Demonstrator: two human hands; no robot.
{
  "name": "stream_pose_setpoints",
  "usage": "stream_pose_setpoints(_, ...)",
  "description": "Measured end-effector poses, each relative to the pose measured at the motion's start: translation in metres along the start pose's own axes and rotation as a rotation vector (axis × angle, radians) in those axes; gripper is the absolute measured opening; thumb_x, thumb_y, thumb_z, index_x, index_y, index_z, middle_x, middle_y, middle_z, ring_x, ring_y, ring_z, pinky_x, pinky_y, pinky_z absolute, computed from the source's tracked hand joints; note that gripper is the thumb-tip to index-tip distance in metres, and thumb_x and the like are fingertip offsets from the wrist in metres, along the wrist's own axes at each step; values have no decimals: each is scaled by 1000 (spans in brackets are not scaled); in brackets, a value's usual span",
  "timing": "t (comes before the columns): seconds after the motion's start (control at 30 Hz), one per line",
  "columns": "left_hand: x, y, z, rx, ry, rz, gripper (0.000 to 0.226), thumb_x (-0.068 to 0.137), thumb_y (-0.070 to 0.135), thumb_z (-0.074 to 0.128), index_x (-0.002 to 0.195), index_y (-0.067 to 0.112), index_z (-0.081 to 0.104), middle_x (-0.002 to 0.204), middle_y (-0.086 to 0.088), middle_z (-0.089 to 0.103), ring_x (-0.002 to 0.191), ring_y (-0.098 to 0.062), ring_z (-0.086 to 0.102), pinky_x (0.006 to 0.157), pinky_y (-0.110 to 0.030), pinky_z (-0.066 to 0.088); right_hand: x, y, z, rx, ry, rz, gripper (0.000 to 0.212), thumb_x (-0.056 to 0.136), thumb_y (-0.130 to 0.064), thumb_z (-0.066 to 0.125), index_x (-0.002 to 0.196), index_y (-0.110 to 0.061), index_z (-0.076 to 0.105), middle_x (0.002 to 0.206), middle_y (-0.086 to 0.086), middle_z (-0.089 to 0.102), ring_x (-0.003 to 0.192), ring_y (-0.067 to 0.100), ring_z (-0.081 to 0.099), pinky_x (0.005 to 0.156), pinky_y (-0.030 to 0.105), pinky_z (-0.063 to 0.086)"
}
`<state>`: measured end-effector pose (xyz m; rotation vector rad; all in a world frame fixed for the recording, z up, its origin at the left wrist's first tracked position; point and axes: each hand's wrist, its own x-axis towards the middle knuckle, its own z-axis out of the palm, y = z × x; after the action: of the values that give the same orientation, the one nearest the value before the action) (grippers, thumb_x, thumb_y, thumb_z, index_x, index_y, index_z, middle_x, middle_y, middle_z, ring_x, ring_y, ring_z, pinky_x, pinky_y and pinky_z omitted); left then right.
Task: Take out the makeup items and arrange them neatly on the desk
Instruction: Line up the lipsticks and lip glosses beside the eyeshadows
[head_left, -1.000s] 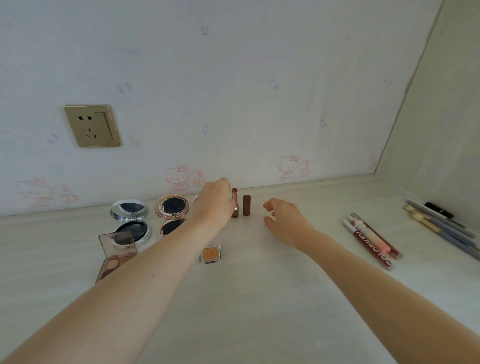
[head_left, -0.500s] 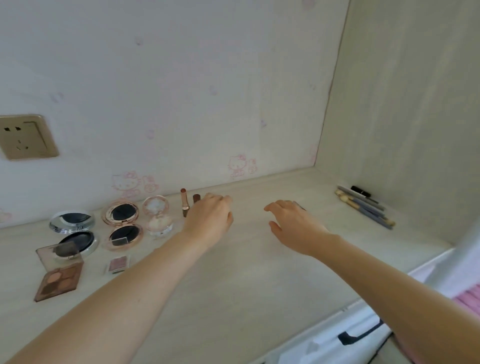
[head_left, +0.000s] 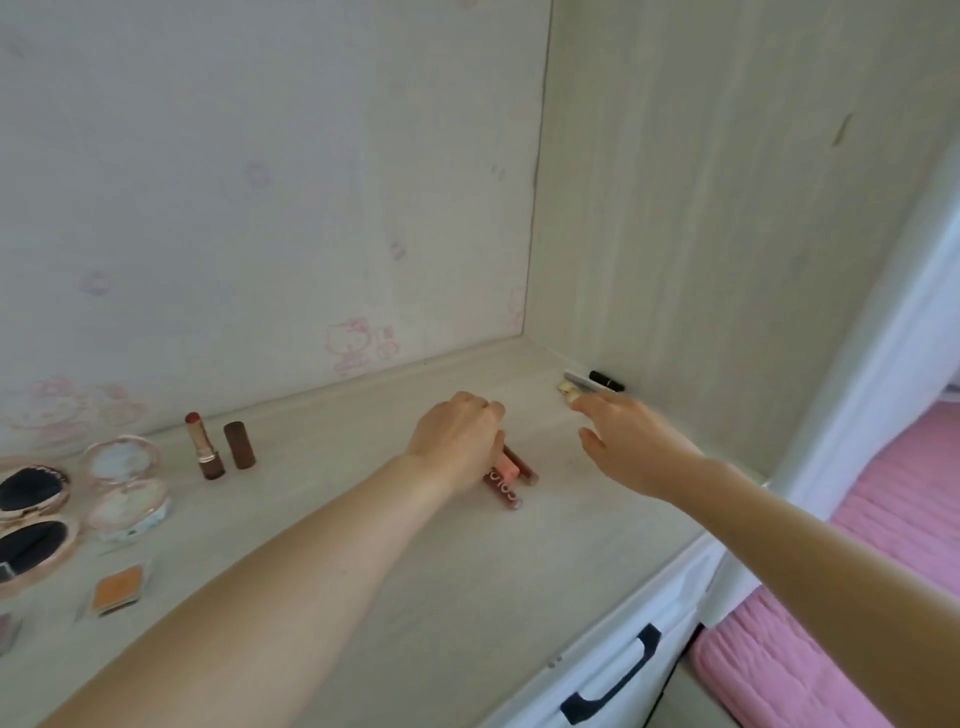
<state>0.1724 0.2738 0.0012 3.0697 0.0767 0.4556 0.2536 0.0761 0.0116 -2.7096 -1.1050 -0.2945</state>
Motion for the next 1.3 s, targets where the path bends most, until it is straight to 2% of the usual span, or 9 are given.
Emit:
stream_pose_setpoints(0.13,35,18,17,9,-43,53,33,97,25,39,120,10,56,120,-10,60,117,-27,48,87,-41,47,16,34,1,20,-16,83,29,95,-19,45,122,-14,54,122,8,55,109,29,54,79,32,44)
stream_pose_setpoints(0.33,82,40,37,-95,-94,52,36,98,26,39,127,10,51,124,-10,54,117,-28,46,89,-42,45,48,71,10,39,16,195,29,95,-15,46,122,-8,55,112,13,59,96,30,56,74,30,41)
stream_pose_setpoints(0.47,118,48,44,-245,-64,15,33,98,23,40,124,7,53,122,-14,57,115,-31,49,91,-44,46,61,83,22,47,31,216,23,93,-13,48,114,-6,56,103,14,62,88,31,57,74,39,50)
stream_pose_setpoints(0.63,159,51,59,-369,-83,-19,40,100,22,39,137,7,45,134,-16,53,125,-31,45,100,-40,41,77,92,38,63,16,282,20,93,-16,48,110,-8,57,97,14,64,75,28,56,66,34,49)
stream_pose_setpoints(0.77,182,50,72,-403,-133,-40,40,101,21,37,138,8,43,133,-19,53,120,-32,49,95,-35,42,87,95,46,91,2,337,18,94,-14,48,109,-6,56,97,16,64,78,30,59,71,38,53)
stream_pose_setpoints(0.87,194,52,82,-429,-173,-52,43,101,23,38,141,8,39,136,-19,50,121,-32,50,99,-35,42,88,96,49,117,53,380,23,93,-11,49,113,-5,58,100,16,65,84,32,62,77,41,55)
stream_pose_setpoints(0.97,202,57,90,-473,-188,-35,39,101,20,39,138,9,43,134,-20,51,119,-32,51,100,-37,42,88,98,52,61,73,369,22,92,-9,50,112,-8,59,101,16,66,88,33,63,76,41,55)
stream_pose_setpoints(1.13,199,58,100,-484,-150,14,32,96,10,43,124,10,59,121,-16,62,109,-30,58,94,-38,46,88,97,55,-27,107,354,18,93,-8,51,108,-8,60,104,13,62,92,31,60,72,35,49)
stream_pose_setpoints(1.3,192,64,98,-522,-107,-81,39,94,9,45,132,11,53,128,-17,58,118,-30,53,101,-36,42,89,93,57,-38,110,371,18,91,-3,53,108,-5,61,108,13,58,95,30,58,76,37,50)
